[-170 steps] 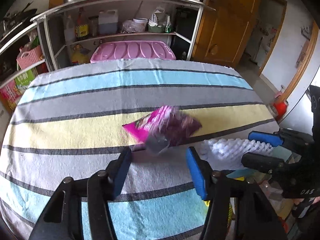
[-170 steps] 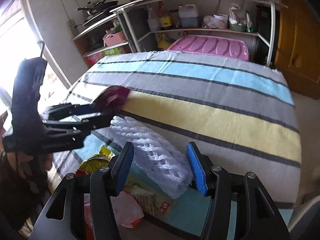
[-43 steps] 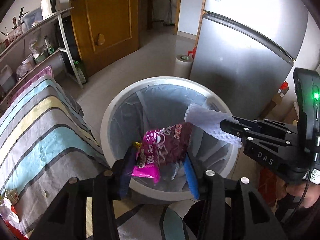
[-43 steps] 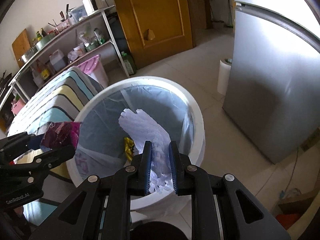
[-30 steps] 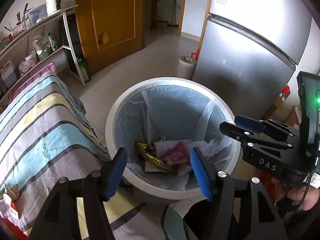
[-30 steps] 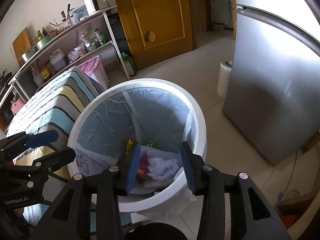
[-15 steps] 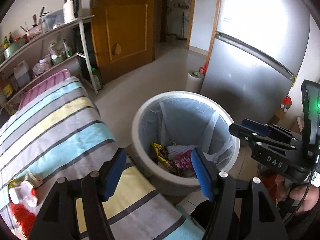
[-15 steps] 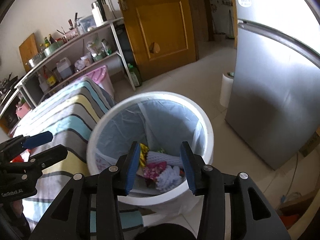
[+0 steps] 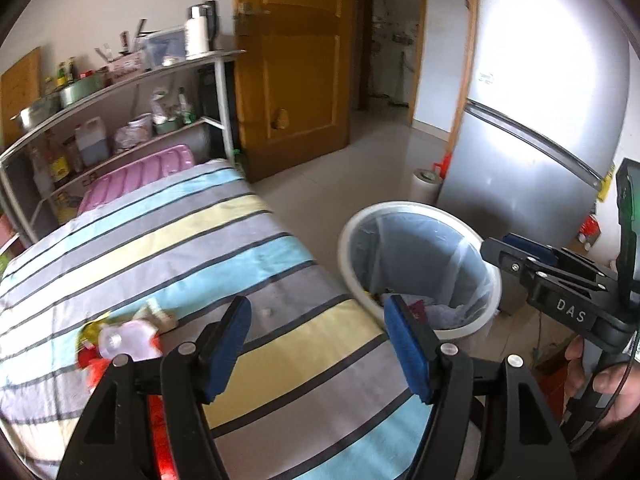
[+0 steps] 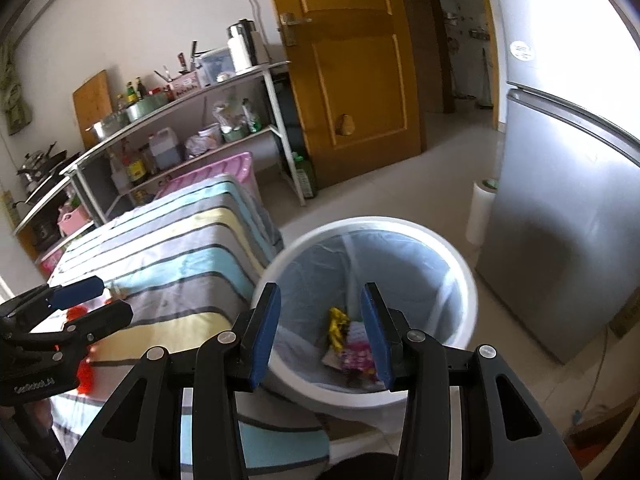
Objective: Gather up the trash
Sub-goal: 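Move both tools back over the table toward the red bag and cup, then grasp the red plastic bag with left gripper while right gripper grasps clear plastic cup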
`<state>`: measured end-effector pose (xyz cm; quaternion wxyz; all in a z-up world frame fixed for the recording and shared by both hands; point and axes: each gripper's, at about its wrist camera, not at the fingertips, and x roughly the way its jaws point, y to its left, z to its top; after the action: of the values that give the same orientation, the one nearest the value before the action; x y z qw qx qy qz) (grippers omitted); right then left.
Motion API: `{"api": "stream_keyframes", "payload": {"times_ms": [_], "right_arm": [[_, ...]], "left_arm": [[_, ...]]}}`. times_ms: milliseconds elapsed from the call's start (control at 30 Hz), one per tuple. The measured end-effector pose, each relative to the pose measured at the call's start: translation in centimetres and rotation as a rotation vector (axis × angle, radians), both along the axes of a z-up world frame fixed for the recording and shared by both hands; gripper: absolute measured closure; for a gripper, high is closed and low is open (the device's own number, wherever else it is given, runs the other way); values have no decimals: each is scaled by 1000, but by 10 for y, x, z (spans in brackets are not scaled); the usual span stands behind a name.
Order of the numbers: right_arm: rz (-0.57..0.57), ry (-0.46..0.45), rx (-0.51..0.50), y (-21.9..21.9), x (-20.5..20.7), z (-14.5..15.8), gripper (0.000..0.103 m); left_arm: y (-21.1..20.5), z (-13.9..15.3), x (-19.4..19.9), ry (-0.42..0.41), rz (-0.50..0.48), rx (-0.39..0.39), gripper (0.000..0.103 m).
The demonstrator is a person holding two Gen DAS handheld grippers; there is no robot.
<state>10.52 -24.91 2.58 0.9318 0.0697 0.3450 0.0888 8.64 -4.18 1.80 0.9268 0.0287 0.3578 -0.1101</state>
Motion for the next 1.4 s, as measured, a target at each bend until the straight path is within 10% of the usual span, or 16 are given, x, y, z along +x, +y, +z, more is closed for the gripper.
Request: {"api": "stream_keyframes", "payload": {"times_ms": [667, 1400], "right_arm": [[243, -13, 11, 106, -10, -2, 59], [328, 30, -8, 164, 6, -12, 59]], "left_arm": [[128, -13, -60, -12, 263, -27, 27], [140, -65, -30, 141, 256, -189, 33]]}}
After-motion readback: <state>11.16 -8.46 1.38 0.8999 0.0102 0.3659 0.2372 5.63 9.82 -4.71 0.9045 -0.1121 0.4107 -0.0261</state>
